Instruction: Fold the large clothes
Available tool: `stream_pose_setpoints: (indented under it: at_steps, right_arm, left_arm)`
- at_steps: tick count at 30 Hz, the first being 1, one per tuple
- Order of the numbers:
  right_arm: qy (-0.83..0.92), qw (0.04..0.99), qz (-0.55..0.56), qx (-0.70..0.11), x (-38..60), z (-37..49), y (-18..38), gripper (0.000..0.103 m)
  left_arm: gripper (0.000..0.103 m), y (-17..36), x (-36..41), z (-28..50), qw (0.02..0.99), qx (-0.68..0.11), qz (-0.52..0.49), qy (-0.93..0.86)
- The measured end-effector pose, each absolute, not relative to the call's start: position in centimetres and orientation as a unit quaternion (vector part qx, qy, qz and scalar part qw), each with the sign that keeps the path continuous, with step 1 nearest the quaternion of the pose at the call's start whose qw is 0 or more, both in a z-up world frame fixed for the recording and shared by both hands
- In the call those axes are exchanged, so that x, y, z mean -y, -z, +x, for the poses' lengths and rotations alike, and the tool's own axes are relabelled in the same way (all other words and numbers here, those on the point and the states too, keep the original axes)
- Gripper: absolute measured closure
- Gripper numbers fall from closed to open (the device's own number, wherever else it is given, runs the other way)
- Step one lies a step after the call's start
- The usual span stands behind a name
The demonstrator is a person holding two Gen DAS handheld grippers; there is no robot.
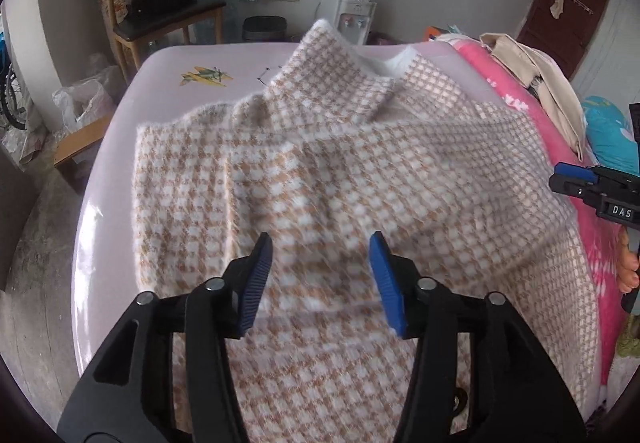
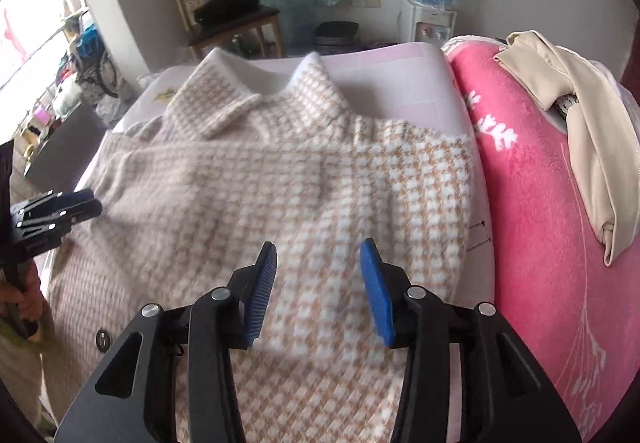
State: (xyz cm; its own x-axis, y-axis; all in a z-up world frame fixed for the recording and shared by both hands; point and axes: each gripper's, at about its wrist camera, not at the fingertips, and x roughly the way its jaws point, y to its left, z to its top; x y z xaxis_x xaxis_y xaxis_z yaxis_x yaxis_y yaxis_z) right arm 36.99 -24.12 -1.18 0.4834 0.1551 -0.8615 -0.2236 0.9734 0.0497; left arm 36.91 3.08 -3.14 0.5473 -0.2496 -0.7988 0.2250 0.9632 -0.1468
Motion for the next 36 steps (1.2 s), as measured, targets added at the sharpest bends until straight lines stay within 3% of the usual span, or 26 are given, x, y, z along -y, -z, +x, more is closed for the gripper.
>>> stream_pose_setpoints:
  at_steps: [3,7,9,11,17,26,36]
  right_arm:
    - [-0.093,0.857,-0.038,-0.505,24.5,36.4,3.3,0.054]
    - [-0.076,0.860,0.028,-0.504,25.9,34.1,0.5,0.053]
    - [-0.090,0.862,0.045,-0.497,25.9,31.3,-0.6,0.051]
    - [-0.102,0.859,0.058,-0.498,25.7,28.1,-1.2,0.041]
    - [-0.114,0.840,0.066,-0.527,24.1,19.3,-0.2,0.034]
    - [-0.099,0.842,0.068,-0.525,22.5,12.1,0.4,0.031]
    - [-0.063,0.854,0.087,-0.510,25.3,7.2,-0.2,0.031]
  left_arm:
    - [0.044,4.9,-1.5,36.0,0.878,-0.461,0.037,0.122]
    - [0.044,3.2,-0.8,34.3,0.880,-0.460,0.047,0.110]
    - [0.035,1.8,-1.1,32.1,0.887,-0.446,0.046,0.113]
    - [0.029,1.1,-1.2,29.2,0.890,-0.440,0.054,0.110]
    - [0.020,2.1,-1.5,20.3,0.875,-0.468,0.058,0.114]
    - [0.020,4.7,-3.7,12.6,0.864,-0.498,0.015,0.075]
    - [0.020,5.0,-7.4,6.8,0.881,-0.472,-0.034,0.012]
